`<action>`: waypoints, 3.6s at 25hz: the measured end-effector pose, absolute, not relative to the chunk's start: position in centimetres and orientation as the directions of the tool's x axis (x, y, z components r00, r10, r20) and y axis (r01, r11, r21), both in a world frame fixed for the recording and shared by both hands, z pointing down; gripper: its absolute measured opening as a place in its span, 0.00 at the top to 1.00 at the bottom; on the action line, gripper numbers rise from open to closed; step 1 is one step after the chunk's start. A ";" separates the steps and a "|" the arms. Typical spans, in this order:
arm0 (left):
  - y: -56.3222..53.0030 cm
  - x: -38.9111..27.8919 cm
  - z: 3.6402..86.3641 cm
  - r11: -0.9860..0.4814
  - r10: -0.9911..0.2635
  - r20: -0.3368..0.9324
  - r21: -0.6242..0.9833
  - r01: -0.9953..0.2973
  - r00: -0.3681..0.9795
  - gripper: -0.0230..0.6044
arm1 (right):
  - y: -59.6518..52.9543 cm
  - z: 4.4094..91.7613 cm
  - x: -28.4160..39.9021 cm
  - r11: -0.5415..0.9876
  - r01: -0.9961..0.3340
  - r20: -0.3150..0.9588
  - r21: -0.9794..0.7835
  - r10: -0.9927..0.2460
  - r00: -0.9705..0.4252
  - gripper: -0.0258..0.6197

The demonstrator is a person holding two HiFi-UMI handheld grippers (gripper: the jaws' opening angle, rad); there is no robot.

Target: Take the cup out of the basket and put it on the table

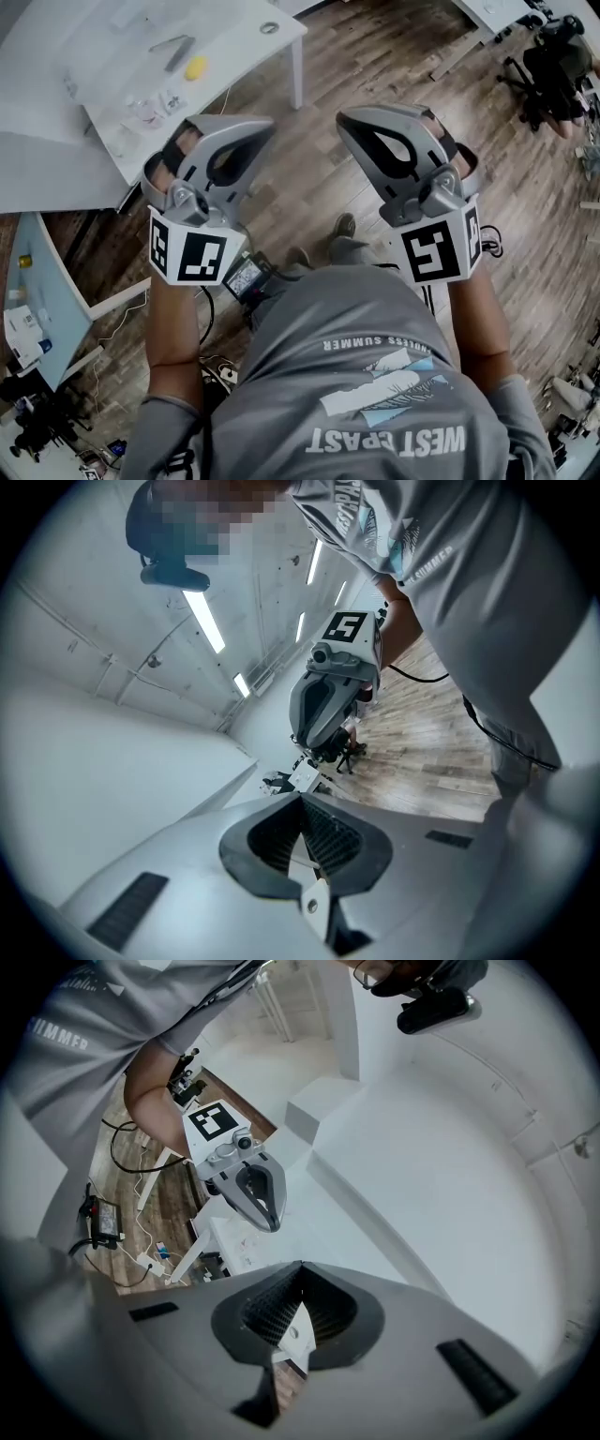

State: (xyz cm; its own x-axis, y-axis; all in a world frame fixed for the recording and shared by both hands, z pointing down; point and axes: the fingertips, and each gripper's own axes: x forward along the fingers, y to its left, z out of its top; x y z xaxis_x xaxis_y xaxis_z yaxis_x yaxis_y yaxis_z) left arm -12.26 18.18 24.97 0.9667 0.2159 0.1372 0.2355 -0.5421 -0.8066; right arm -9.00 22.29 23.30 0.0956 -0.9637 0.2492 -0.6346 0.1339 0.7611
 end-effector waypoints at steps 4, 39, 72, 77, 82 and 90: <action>16.9 -9.0 24.5 -0.574 0.157 0.139 -0.792 0.205 0.978 0.95 | 20.9 23.1 -5.3 0.159 -0.643 0.233 0.749 -0.972 0.032 0.94; -1.4 3.6 24.8 -0.619 0.065 0.130 -0.773 0.142 0.989 0.95 | 2.2 23.0 7.8 0.218 -0.652 0.254 0.726 -0.966 -0.041 0.94; -17.3 14.7 25.7 -0.672 -0.248 0.165 -0.739 -0.047 0.955 0.95 | -16.0 23.1 20.6 0.429 -0.573 0.275 0.698 -0.900 -0.340 0.94; -21.2 14.2 25.6 -0.671 -0.242 0.147 -0.740 -0.056 0.959 0.95 | -20.5 23.0 20.0 0.429 -0.562 0.274 0.707 -0.899 -0.342 0.94; -23.3 14.3 25.7 -0.670 -0.254 0.156 -0.740 -0.058 0.955 0.95 | -23.7 23.4 20.2 0.459 -0.559 0.312 0.691 -0.887 -0.341 0.94; -26.1 15.7 25.9 -0.677 -0.358 0.181 -0.726 -0.121 0.916 0.95 | -28.6 23.5 21.4 0.541 -0.507 0.346 0.671 -0.833 -0.431 0.94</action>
State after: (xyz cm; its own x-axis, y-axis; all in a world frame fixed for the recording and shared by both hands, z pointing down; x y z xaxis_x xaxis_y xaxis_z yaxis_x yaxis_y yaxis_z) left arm 15.67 -26.09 25.90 0.9158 -0.3584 0.1814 -0.1212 -0.6770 -0.7259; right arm 21.37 -28.62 23.54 -0.4311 -0.8334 0.3459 -0.5068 0.5408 0.6713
